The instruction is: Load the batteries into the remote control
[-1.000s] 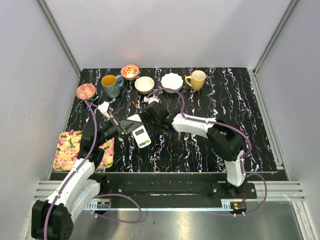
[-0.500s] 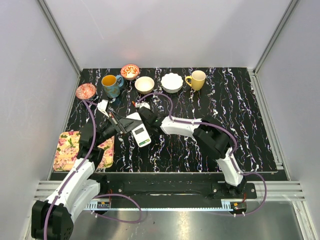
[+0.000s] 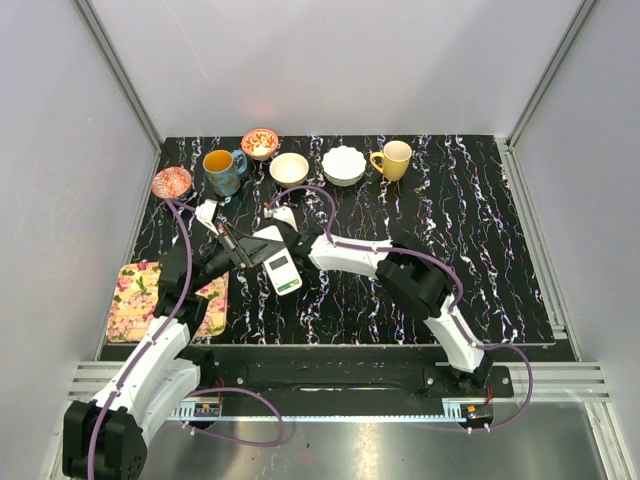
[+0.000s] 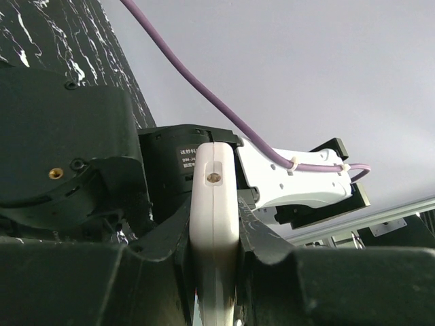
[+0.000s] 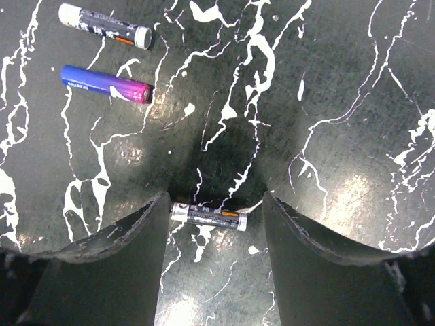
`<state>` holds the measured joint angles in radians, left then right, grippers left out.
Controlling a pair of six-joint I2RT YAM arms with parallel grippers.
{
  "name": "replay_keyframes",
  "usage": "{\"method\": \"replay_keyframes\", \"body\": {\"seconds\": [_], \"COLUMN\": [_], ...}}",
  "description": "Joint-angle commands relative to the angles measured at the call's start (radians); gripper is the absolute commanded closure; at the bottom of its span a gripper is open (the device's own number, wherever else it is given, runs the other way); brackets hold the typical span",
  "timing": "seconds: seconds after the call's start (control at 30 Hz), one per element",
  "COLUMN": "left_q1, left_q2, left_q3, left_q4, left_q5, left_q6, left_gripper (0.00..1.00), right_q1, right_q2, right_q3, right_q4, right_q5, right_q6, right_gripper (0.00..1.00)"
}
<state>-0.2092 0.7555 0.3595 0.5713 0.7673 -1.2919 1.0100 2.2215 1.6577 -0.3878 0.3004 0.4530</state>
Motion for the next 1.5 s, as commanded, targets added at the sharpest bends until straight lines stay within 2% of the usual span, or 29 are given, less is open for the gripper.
{"method": "replay_keyframes", "body": {"seconds": [0.0, 0.17, 0.37, 0.47, 0.8, 1.03, 1.17, 1.2, 1.27, 1.3, 1.47], "left_q1": [0.004, 0.002, 0.002, 0.002, 0.002, 0.002, 0.002, 0.002, 0.002, 0.002, 0.002], "left_q2": [-0.012, -0.021, -0.022, -0.024, -0.031, -0.03, -0.028, -0.027, -0.027, -0.025, -0.019], "left_q3": [0.038, 0.027, 0.026, 0.027, 0.022, 0.016, 0.018, 0.018, 0.018, 0.015, 0.015], "left_q4": [0.036, 0.033, 0.036, 0.039, 0.036, 0.038, 0.039, 0.039, 0.039, 0.039, 0.038], "left_q5": [0.02, 0.02, 0.017, 0.015, 0.015, 0.013, 0.013, 0.013, 0.015, 0.013, 0.007], "left_q6": [0.005, 0.005, 0.005, 0.002, 0.0, 0.002, 0.002, 0.002, 0.002, 0.0, 0.006], "left_gripper": [1.0, 1.0, 1.0, 1.0, 1.0, 1.0, 1.0, 1.0, 1.0, 1.0, 1.0], "right_q1": [0.027, 0.035, 0.035, 0.036, 0.044, 0.044, 0.039, 0.036, 0.01, -0.004, -0.091], "right_q2": [0.063, 0.052, 0.012, -0.002, 0.003, 0.004, -0.02, -0.031, -0.083, -0.106, -0.288], "right_q3": [0.027, -0.002, -0.035, -0.045, -0.065, -0.072, -0.107, -0.122, -0.191, -0.22, -0.39], "right_q4": [-0.114, -0.115, -0.117, -0.125, -0.145, -0.146, -0.148, -0.143, -0.128, -0.109, -0.063], "right_q5": [0.046, 0.045, 0.037, 0.034, 0.031, 0.022, 0.031, 0.031, 0.031, 0.039, 0.054], "right_q6": [0.052, 0.084, 0.111, 0.125, 0.153, 0.151, 0.162, 0.168, 0.177, 0.181, 0.174], "right_gripper": [0.39, 0.4, 0.33, 0.33, 0.42, 0.57, 0.71, 0.8, 0.9, 1.0, 1.0]}}
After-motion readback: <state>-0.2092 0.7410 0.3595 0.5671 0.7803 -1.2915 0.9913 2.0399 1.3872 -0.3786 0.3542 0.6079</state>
